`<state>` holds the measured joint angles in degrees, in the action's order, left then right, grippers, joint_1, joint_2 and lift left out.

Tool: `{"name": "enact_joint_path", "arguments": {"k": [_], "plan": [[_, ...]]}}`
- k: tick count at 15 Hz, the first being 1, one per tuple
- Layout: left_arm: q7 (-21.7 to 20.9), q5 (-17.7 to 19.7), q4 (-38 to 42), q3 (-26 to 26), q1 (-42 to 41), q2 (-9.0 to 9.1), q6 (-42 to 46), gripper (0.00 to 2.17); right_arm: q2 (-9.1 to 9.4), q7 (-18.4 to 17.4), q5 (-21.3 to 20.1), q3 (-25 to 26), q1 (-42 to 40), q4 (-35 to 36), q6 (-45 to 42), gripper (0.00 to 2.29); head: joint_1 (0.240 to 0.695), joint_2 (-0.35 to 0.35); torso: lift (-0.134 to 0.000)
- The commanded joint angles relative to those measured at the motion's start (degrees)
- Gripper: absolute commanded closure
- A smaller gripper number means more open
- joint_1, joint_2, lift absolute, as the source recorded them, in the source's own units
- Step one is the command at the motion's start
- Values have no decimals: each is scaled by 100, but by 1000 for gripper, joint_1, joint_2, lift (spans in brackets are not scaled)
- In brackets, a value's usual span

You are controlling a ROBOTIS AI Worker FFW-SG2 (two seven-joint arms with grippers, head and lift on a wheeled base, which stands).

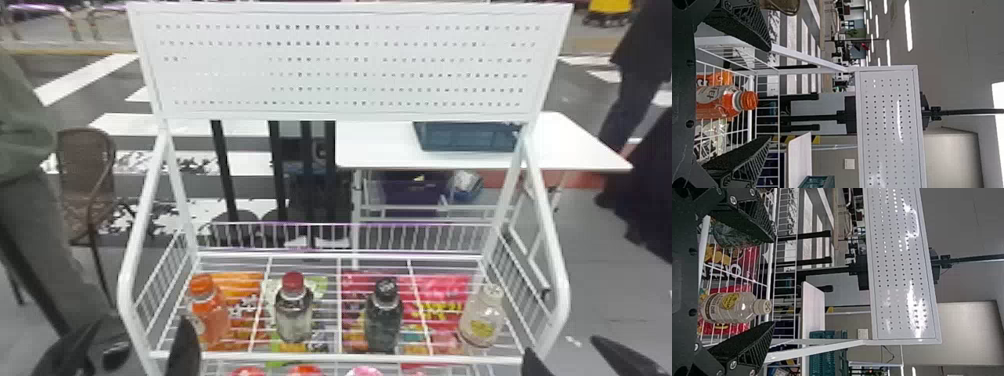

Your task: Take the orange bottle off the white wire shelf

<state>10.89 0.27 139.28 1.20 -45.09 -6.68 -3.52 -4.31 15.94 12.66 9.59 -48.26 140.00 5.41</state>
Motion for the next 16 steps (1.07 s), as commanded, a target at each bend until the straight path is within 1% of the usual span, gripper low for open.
{"name": "enact_joint_path", "arguments": {"k": [1,8,10,11,13,16], "plan": [[0,-18,-6,21,0,0,-13,103,9,-3,9,-1,1,-8,0,154,499,0,0],[0,-18,-6,21,9,9,-13,103,9,14,17,-10,27,-16,0,154,499,0,0],[0,-10,-146,21,71,9,-13,103,9,14,17,-10,27,-34,0,154,499,0,0],[0,-1,-305,47,132,9,-13,103,18,14,17,-19,36,-43,0,154,499,0,0],[27,-1,-893,214,396,0,128,103,18,23,17,-28,45,-60,0,154,499,0,0],[238,34,-1904,425,853,-18,567,107,26,32,17,-28,45,-60,0,154,499,0,0]]}}
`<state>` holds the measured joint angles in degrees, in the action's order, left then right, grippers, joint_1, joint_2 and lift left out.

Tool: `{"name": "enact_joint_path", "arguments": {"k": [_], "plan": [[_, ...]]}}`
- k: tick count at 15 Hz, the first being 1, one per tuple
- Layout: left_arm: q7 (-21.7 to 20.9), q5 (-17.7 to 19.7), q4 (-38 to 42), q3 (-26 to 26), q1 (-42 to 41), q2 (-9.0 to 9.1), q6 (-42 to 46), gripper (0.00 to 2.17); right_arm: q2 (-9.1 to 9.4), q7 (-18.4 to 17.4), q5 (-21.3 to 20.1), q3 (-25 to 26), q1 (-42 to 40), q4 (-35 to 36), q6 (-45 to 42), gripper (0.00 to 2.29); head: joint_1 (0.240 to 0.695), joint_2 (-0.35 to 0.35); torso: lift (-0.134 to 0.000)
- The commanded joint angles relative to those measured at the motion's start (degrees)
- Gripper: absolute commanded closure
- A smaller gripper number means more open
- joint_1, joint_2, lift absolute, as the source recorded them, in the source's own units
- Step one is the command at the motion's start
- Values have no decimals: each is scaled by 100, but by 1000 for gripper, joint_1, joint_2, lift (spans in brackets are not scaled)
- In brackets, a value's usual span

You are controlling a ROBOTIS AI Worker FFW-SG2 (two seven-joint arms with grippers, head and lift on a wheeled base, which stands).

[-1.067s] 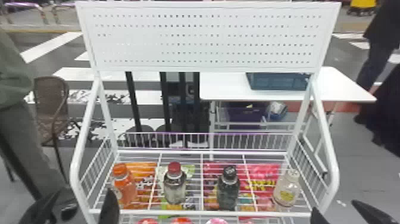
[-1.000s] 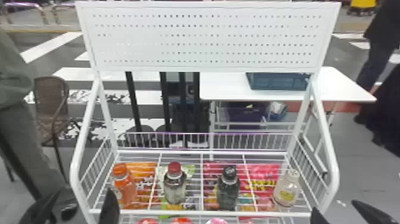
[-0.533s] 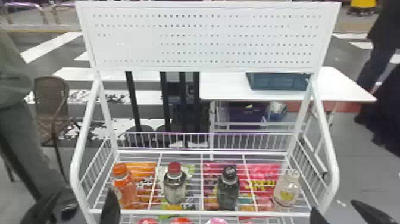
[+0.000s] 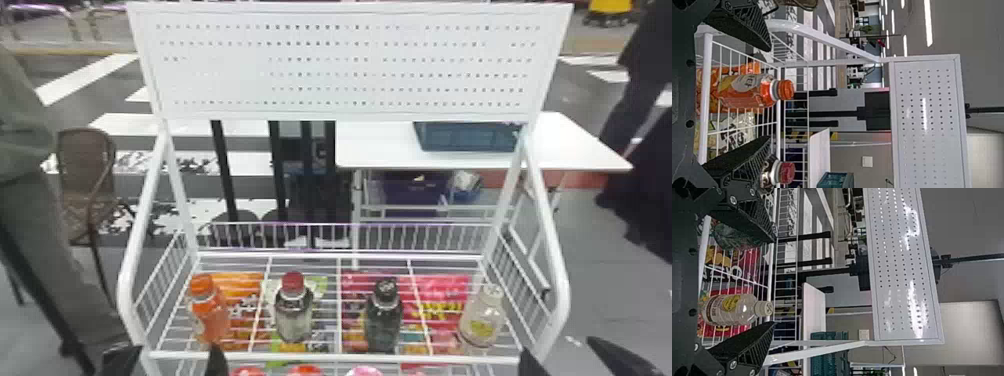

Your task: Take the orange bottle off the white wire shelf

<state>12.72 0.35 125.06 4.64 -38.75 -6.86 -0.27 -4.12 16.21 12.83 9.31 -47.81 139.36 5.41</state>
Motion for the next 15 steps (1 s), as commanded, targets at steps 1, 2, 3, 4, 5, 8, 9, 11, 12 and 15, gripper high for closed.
{"name": "enact_joint_path", "arguments": {"k": [1,2,3,4,5,8,9,11,12,15], "plan": [[160,61,-807,133,368,0,347,107,7,5,0,0,0,4,0,154,499,0,0],[204,88,-1080,160,509,0,452,107,7,5,0,0,0,-5,0,154,499,0,0],[204,105,-1352,186,650,0,452,107,7,5,0,0,0,-5,0,154,499,0,0],[204,105,-1563,195,773,9,470,107,7,14,0,0,0,-5,0,154,499,0,0],[195,140,-1801,195,931,9,470,107,7,14,0,-17,-9,-14,0,154,499,0,0],[204,140,-2486,256,1423,0,698,107,-1,22,0,-17,-35,4,0,154,499,0,0],[204,140,-2723,256,1599,-9,804,107,-1,22,0,-9,-44,4,0,154,499,0,0],[204,140,-3110,247,1889,-9,1120,107,-1,31,-9,9,-88,39,0,154,499,0,0],[204,158,-3321,239,2047,-9,1313,107,-1,31,-9,9,-106,48,0,154,499,0,0],[134,378,-3892,195,2443,-9,1718,107,-1,40,-26,18,-132,57,-18,154,499,0,0]]}}
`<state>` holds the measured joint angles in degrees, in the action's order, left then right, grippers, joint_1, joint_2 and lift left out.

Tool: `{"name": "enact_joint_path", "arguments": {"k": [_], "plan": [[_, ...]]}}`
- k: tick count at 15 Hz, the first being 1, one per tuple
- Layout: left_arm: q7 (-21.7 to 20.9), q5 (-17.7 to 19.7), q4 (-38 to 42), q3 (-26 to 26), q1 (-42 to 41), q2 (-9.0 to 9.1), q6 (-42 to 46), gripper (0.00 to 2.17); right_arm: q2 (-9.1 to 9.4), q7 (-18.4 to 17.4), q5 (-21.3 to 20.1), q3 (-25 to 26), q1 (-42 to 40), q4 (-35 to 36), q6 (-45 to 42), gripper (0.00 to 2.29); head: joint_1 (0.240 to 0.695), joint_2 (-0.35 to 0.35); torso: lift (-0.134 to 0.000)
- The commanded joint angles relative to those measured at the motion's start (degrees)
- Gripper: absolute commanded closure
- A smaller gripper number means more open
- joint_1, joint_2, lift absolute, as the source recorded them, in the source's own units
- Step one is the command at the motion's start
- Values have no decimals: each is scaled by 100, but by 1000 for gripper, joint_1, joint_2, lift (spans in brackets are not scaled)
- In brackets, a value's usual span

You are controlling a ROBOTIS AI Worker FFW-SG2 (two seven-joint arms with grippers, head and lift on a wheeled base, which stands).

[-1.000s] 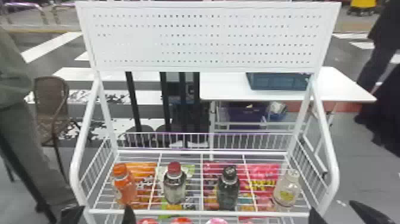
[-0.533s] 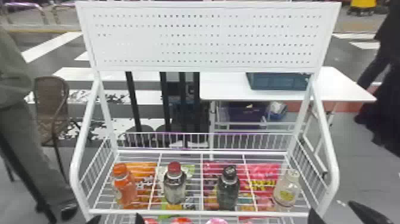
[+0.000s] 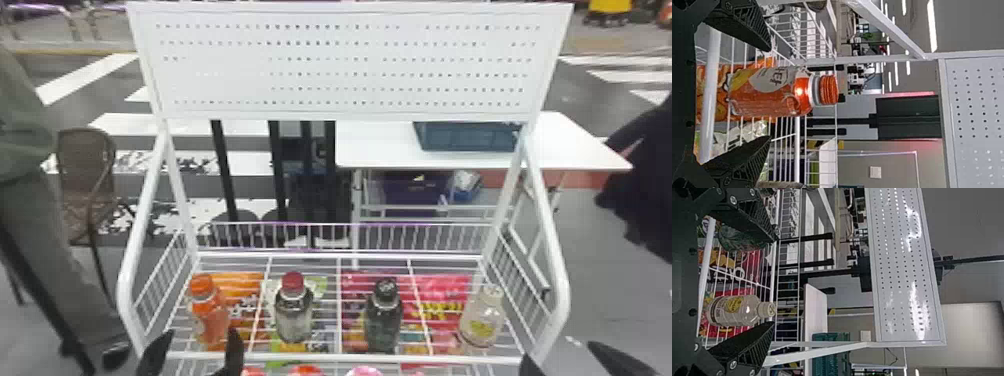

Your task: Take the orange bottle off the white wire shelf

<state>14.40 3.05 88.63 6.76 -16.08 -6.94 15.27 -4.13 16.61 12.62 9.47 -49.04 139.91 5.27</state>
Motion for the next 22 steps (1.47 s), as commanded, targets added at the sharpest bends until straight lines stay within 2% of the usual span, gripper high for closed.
{"name": "enact_joint_path", "arguments": {"k": [1,4,14,16,18,19,22], "plan": [[-78,152,-347,-25,254,-9,164,107,0,0,-5,2,-17,2,-3,154,499,0,0],[-245,293,-549,-34,492,-18,147,107,-9,0,-14,2,-17,-7,-21,154,499,0,0],[-271,363,-1419,63,1239,-35,76,134,-9,0,-14,11,0,-95,-21,154,499,0,0],[-271,425,-1393,36,1212,-35,94,302,-9,0,-14,11,18,-104,-21,154,499,0,0],[-236,451,-1331,27,1168,-44,94,758,-9,0,-14,2,44,-113,-21,154,499,0,0],[-227,451,-1296,19,1133,-44,94,886,-9,0,-14,2,53,-122,-21,154,499,0,0],[-219,451,-1138,19,1072,-44,94,896,-18,0,-5,2,70,-157,-21,154,499,0,0]]}}
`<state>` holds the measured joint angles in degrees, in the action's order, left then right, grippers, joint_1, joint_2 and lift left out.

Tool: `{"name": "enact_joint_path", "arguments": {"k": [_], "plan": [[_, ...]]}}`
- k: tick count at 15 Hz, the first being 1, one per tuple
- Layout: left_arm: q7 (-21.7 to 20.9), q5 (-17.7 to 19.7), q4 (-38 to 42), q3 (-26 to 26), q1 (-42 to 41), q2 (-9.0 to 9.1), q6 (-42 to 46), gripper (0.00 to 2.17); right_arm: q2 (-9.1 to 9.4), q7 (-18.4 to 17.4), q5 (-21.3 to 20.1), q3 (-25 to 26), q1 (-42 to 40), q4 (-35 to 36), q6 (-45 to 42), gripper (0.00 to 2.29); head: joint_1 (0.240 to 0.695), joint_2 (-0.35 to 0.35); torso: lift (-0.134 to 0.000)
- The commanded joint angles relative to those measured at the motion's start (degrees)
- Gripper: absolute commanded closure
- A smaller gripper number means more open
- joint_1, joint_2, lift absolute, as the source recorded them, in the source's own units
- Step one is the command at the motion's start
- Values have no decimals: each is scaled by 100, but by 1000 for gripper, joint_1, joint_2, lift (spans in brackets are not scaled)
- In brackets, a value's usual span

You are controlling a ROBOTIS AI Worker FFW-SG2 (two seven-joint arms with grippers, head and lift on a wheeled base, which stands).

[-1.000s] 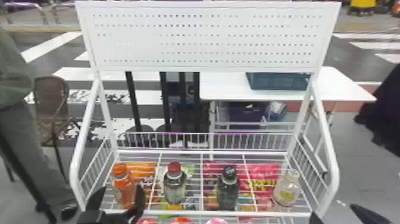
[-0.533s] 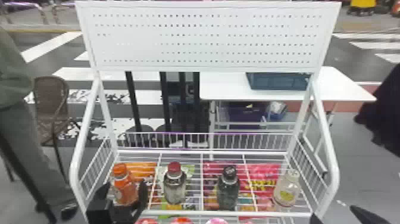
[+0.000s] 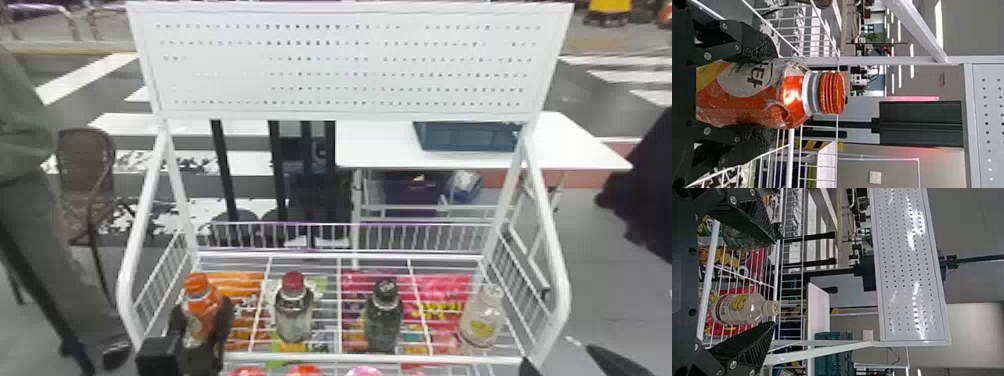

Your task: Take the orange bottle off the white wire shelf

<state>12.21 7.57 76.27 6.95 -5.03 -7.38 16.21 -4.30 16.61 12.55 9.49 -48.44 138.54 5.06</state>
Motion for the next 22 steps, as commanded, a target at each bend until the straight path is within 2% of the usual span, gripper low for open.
{"name": "enact_joint_path", "arguments": {"k": [1,3,7,12,13,17,21,22], "plan": [[1,-1,125,-1,-86,0,0,896,-10,0,10,0,19,-29,0,154,499,0,0],[53,-36,459,-10,-253,-26,-35,893,-18,0,19,9,37,-55,0,154,499,0,0],[36,-63,1988,-141,-1053,-114,-580,893,-36,0,19,-9,89,-117,0,154,499,0,0],[-17,8,3588,-511,-2055,-193,-1793,893,-45,0,28,-17,116,-178,0,154,499,0,0],[-26,8,3869,-528,-2257,-246,-1810,893,-45,0,28,-17,116,-187,0,154,499,0,0],[-131,-36,5108,-774,-3154,-246,-1933,893,-54,0,28,-35,116,-187,0,154,499,0,0],[-96,-177,5776,-801,-3760,-220,-1916,893,-71,0,19,-9,63,-152,0,154,499,0,0],[-78,-326,5917,-774,-3936,-228,-1916,893,-71,0,19,0,54,-143,0,154,499,0,0]]}}
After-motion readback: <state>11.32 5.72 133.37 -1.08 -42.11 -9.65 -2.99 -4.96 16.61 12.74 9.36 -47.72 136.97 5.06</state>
